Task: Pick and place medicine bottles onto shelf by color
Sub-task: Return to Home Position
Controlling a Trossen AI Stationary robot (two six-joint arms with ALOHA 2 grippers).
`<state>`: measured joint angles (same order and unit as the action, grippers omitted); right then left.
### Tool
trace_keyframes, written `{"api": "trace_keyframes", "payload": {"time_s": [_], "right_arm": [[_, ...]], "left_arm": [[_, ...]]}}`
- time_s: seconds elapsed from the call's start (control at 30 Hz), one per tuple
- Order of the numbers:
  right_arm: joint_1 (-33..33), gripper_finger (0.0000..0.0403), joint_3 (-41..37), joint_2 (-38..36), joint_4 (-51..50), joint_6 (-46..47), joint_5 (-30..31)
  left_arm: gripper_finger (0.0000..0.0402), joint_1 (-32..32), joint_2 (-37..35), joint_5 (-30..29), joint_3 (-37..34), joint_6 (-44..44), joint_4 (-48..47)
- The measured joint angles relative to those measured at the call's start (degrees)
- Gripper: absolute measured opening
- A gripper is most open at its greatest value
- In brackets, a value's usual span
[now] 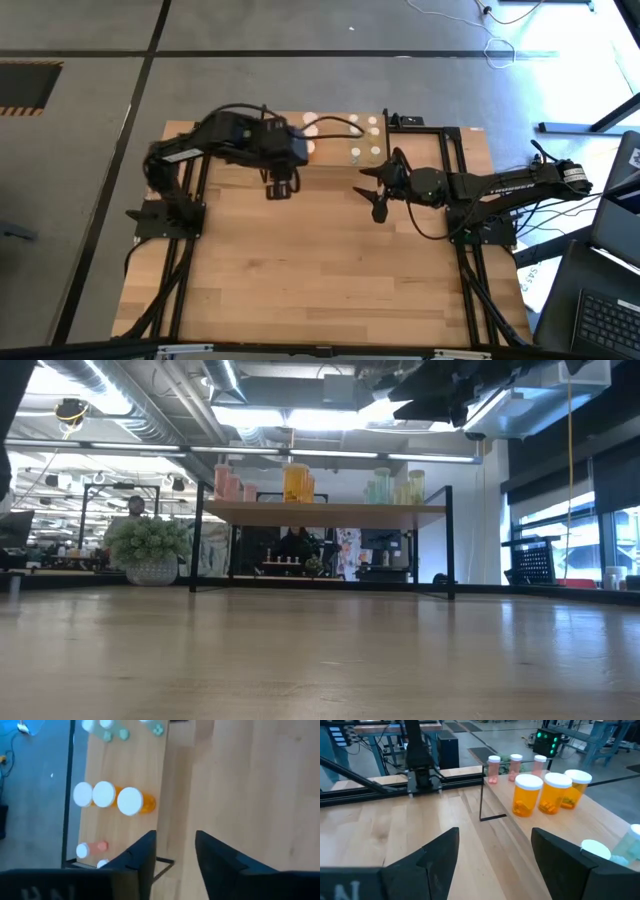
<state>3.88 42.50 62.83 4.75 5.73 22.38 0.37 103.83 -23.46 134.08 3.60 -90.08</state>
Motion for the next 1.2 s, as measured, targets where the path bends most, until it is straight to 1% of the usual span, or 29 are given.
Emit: {"api": "trace_keyframes", "payload": {"time_s": [0.07, 0.23, 0.4, 0.47, 0.53, 0.63, 0.73, 0.83, 1.0, 1.2], "right_arm": [[0.0, 0.025, 0.0, 0.0, -0.2, -0.2, -0.1], [0.0, 0.025, 0.0, 0.0, 0.1, -0.1, 0.0], [0.0, 0.025, 0.0, 0.0, 0.1, -0.1, 0.0], [0.0, 0.025, 0.0, 0.0, 0.1, -0.1, 0.0], [0.0, 0.025, 0.0, 0.0, 0.1, -0.1, 0.0], [0.0, 0.025, 0.0, 0.0, 0.1, -0.1, 0.0], [0.0, 0.025, 0.0, 0.0, 0.5, -0.2, 0.0], [0.0, 0.025, 0.0, 0.0, 0.5, -0.2, 0.0], [0.0, 0.025, 0.0, 0.0, 1.1, -0.2, 0.0], [0.0, 0.025, 0.0, 0.0, 1.1, -0.2, 0.0]], "left_arm": [[0.0114, -0.7, -1.9, 0.0, 0.0, -0.8, 0.0], [0.0064, -1.9, -6.8, -0.2, 0.0, -6.6, 0.0], [0.0011, -4.2, -11.4, 0.0, -0.4, -8.0, 0.1], [0.0004, -5.0, -13.6, -0.4, -1.3, -9.2, 0.1], [0.0006, -5.7, -16.4, -1.4, -3.2, -10.8, 0.1], [0.0002, -7.3, -21.2, -2.5, -7.5, -13.2, 0.6], [0.0002, -8.8, -26.0, -2.9, -13.7, -15.5, 1.4], [0.0001, -10.3, -31.0, -4.0, -20.6, -16.7, 5.8], [0.0001, -12.8, -39.7, -4.2, -31.9, -18.1, 13.6], [0.0, -15.0, -51.0, -4.4, -45.7, -18.7, 25.6]]}}
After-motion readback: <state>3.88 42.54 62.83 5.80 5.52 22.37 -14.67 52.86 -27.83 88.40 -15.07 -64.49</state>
